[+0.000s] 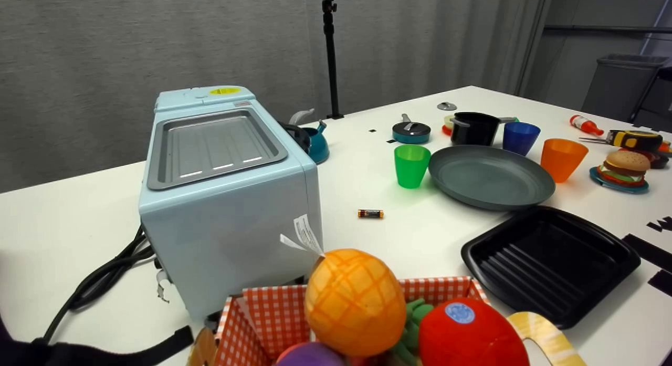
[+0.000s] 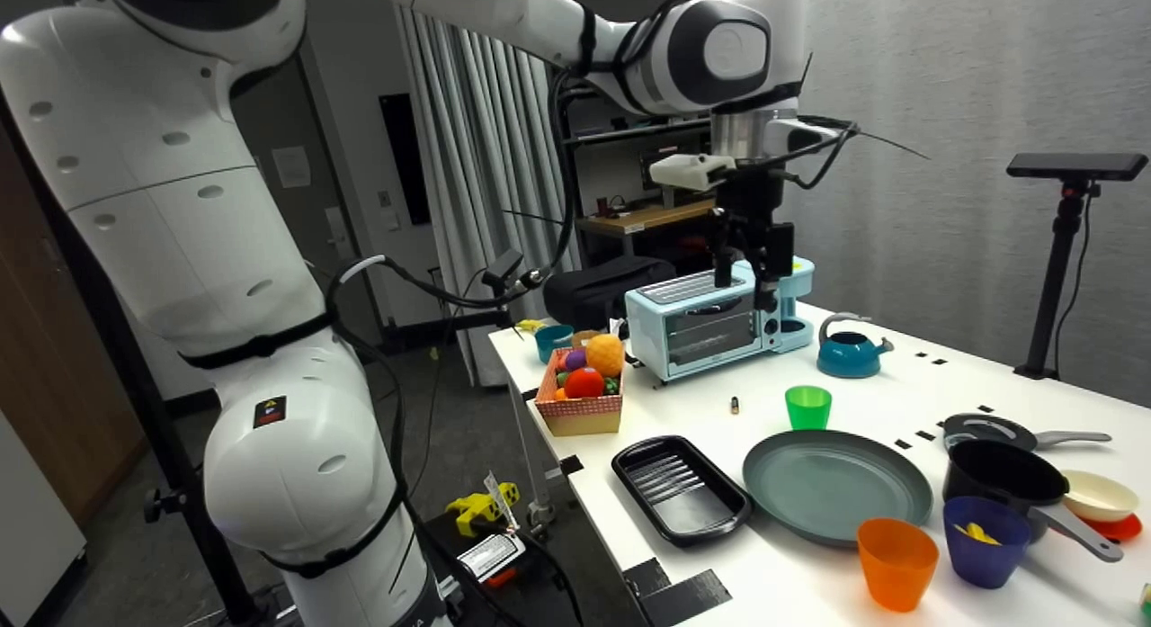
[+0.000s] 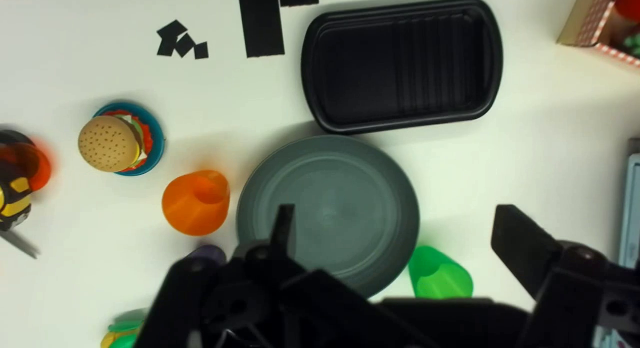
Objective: Pour the contents in the dark blue cup onto the grey plate, put the dark blue cup inside the green cup
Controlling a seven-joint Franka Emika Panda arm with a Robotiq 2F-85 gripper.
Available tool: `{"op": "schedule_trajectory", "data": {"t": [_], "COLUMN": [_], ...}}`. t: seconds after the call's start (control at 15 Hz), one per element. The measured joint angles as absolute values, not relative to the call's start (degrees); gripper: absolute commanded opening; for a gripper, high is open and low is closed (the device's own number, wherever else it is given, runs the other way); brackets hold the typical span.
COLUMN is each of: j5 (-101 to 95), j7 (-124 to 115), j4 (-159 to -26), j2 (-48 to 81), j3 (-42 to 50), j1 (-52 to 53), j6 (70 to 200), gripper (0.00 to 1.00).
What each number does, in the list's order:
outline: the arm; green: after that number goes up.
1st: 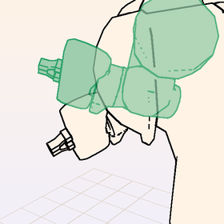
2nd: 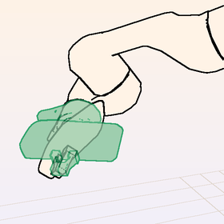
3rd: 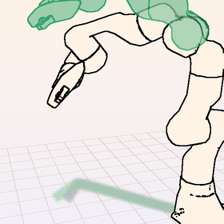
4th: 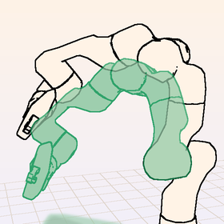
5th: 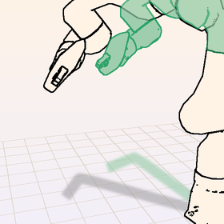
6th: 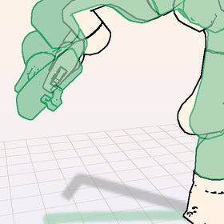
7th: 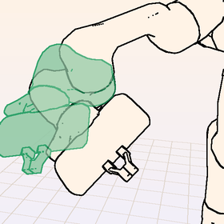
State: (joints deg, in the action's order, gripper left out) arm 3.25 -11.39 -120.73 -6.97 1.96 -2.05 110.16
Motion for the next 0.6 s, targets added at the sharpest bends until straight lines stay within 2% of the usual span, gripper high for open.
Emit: {"op": "schedule_trajectory", "data": {"t": [0.6], "j5": [2.0], "j7": [-11.5], "j4": [-118.1], "j2": [-2.7], "j3": [3.7], "j1": [-3.8], "j6": [113.7], "gripper": [1.00]}}
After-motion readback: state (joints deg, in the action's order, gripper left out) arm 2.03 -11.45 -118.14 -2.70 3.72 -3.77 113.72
